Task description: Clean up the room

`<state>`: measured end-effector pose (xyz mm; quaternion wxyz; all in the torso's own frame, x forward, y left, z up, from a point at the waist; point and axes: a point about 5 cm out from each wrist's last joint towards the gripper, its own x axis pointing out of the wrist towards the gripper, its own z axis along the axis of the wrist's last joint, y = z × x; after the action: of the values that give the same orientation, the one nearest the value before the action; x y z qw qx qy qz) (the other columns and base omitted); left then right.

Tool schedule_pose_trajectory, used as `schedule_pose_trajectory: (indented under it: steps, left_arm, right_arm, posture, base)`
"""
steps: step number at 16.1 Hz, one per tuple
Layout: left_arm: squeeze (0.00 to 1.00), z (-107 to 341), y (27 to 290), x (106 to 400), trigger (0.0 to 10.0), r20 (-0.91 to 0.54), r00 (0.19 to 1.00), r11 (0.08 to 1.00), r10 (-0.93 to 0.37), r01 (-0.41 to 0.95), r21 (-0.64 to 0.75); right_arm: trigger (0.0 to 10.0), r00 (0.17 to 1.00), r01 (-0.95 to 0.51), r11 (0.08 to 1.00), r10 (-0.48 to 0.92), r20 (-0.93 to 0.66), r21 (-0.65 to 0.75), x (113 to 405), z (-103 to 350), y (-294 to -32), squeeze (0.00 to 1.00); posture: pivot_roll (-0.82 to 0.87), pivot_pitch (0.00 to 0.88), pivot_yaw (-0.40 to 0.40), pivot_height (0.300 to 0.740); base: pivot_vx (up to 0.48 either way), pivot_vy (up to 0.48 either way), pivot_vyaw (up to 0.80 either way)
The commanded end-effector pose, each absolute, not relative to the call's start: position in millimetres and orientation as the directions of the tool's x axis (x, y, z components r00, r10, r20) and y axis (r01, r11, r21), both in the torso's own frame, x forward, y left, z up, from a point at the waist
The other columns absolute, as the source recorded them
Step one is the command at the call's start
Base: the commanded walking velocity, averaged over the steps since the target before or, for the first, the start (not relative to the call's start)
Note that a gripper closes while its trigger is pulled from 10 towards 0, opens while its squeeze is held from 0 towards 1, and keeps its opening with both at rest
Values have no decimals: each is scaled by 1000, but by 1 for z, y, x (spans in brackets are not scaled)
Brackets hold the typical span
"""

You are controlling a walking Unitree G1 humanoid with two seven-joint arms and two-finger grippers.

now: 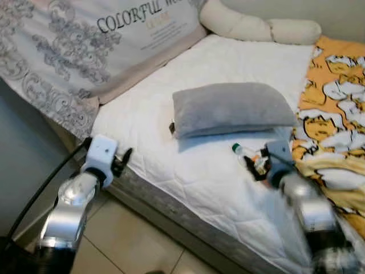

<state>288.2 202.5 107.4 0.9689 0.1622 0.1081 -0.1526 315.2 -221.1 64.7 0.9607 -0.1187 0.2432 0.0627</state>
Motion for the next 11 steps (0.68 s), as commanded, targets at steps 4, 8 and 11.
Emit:
schedule_pose_trajectory:
  steps: [4,8,11]
  left_arm:
    - [0,114,199,283,10000,-402,784,735,-473,603,310]
    - [0,117,201,275,10000,-439,740,700,-510,654,287]
    - [0,116,201,267,10000,-470,704,677,-532,687,262]
  right_arm:
    - [10000,765,-288,908,27,-643,-304,331,56,-235,1000]
    - [10000,726,-273,924,14,-688,-269,331,49,-234,67]
    - [10000,686,-249,929,-31,-727,-275,324,37,-237,0]
  posture:
    - [-6,0,141,740]
    - [15,0,139,740]
    - [41,0,120,740]
  base:
    - [0,0,0]
    - [0,0,0]
    - [0,0,0]
